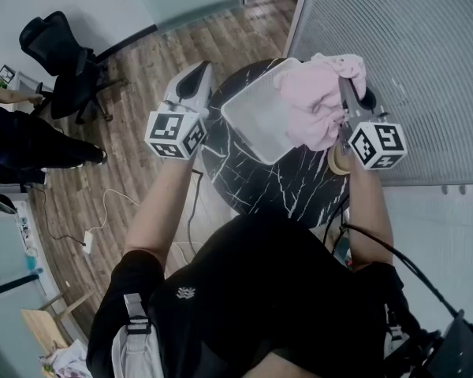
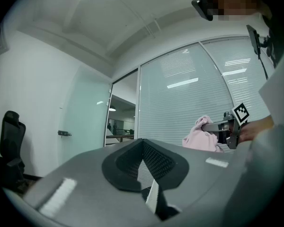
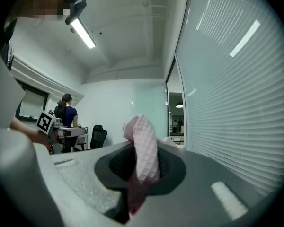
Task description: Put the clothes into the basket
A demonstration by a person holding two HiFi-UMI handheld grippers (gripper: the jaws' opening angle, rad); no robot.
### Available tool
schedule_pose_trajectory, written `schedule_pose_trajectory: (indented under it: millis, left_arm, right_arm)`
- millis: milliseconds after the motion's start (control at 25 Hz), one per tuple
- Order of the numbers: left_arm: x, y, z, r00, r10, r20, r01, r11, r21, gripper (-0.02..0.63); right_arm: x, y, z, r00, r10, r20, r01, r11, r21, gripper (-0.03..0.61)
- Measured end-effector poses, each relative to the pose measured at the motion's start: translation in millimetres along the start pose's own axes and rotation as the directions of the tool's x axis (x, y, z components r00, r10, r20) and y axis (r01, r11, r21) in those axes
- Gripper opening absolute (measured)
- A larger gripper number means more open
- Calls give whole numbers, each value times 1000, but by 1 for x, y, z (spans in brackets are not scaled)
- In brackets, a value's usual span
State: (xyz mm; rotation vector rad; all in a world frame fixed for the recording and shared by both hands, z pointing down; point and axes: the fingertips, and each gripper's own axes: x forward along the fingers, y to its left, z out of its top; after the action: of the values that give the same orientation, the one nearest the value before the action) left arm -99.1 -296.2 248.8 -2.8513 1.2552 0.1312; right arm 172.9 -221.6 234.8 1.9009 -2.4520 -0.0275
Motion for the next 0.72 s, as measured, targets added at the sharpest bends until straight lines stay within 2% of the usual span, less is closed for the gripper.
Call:
schedule_pose_trajectory:
  millis: [400, 720]
  left_arm:
    - [-5, 11, 2, 1000, 14, -15, -14, 1000, -20, 8]
    - [-16, 14, 2, 999, 23, -26, -24, 1000, -9, 8]
  right_arm:
    - [32, 15, 13, 998, 56, 5, -56, 998, -10, 35]
    - [48, 31, -5, 995, 94, -16, -94, 996, 11, 35]
